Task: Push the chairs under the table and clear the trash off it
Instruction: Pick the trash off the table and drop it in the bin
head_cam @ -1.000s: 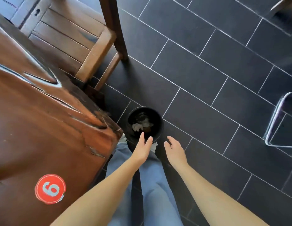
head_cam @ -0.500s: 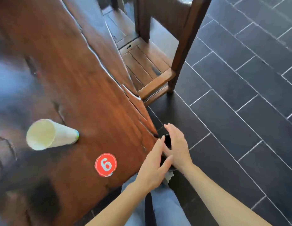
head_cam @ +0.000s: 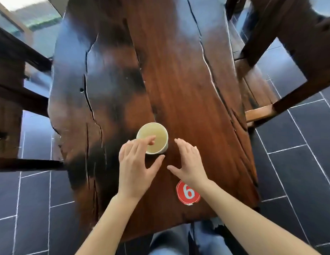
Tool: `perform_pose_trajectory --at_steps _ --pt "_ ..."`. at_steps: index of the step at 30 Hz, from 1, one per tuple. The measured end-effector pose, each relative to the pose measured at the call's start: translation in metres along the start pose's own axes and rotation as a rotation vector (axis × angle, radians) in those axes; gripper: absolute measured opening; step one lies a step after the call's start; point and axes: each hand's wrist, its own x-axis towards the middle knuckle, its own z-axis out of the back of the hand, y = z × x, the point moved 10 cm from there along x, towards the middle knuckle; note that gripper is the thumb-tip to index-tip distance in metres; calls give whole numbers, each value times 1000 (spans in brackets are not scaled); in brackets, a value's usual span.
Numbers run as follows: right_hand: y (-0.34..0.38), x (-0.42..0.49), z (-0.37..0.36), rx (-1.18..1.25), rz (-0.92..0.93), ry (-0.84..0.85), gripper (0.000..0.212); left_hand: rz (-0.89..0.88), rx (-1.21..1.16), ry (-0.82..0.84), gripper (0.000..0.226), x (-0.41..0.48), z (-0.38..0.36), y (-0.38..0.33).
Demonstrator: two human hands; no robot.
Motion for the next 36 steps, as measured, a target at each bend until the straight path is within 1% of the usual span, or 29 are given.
perform_pose_trajectory --at_steps 3,7,10,14,17,19,22,25,30,32,35,36 --pt "5 19 -13 -26 -28 -22 86 -4 59 75 34 5 -16 26" --pt "7 31 -28 -85 -44 -3 87 -49 41 91 21 9 -27 37" --pt "7 31 -27 -39 -62 -53 76 -73 -24 81 16 15 -29 35" --pt "1 28 -11 193 -79 -121 63 -48 -213 55 7 28 -27 30" --pt "-18 21 13 488 -100 -104 63 57 -384 17 14 36 -30 25" --pt "-42 7 29 636 -173 -65 63 109 -463 71 9 41 -44 17" --pt "-87 -28 61 762 -278 -75 60 125 -578 202 16 43 -79 -20" --pt "-131 -73 96 943 -375 -161 57 140 -695 253 12 35 -114 -67" --pt "-201 -167 134 1212 -542 -373 45 162 -854 340 8 4 -180 -145" --pt "-228 -208 134 1292 -619 -454 42 145 -869 411 9 -17 -209 -174" --pt "-267 -270 118 1446 -735 -622 47 94 -823 543 14 -61 -255 -215" --pt "-278 -288 110 1489 -777 -679 45 82 -801 579 16 -77 -270 -225"
